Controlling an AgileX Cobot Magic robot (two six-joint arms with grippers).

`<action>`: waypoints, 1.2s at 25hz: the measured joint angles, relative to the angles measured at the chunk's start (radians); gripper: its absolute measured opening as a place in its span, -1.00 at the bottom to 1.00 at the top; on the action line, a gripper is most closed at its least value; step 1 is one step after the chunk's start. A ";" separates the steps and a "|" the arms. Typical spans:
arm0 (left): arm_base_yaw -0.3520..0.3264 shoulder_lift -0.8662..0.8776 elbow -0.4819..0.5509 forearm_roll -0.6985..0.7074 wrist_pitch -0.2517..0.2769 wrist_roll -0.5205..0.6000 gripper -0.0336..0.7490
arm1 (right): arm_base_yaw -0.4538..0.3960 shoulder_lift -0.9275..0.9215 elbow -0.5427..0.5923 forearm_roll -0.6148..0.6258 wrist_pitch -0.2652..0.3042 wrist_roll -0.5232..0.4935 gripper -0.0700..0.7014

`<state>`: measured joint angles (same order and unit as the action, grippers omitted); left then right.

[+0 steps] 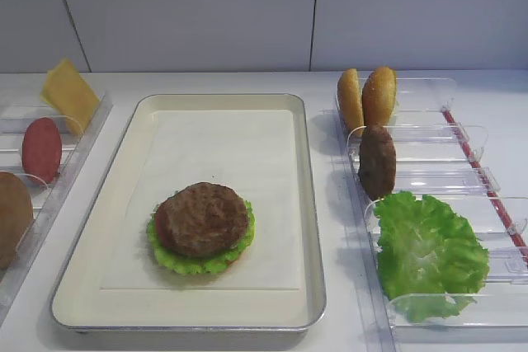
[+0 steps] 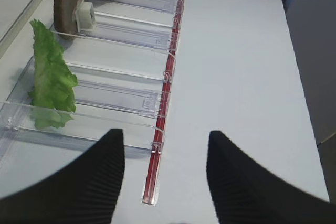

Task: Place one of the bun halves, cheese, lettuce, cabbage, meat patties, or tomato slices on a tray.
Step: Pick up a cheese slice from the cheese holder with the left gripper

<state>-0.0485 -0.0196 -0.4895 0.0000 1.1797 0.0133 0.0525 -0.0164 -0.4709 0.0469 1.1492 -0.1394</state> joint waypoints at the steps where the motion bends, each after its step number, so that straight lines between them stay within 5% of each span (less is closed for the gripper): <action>1: 0.000 0.000 0.000 0.000 0.000 0.000 0.09 | 0.000 0.000 0.000 0.000 0.000 0.000 0.24; 30: 0.000 0.000 0.000 0.000 0.000 0.000 0.09 | 0.000 0.000 0.000 0.000 -0.002 0.000 0.24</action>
<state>-0.0485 -0.0196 -0.4895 0.0000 1.1797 0.0133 0.0525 -0.0164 -0.4709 0.0469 1.1473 -0.1394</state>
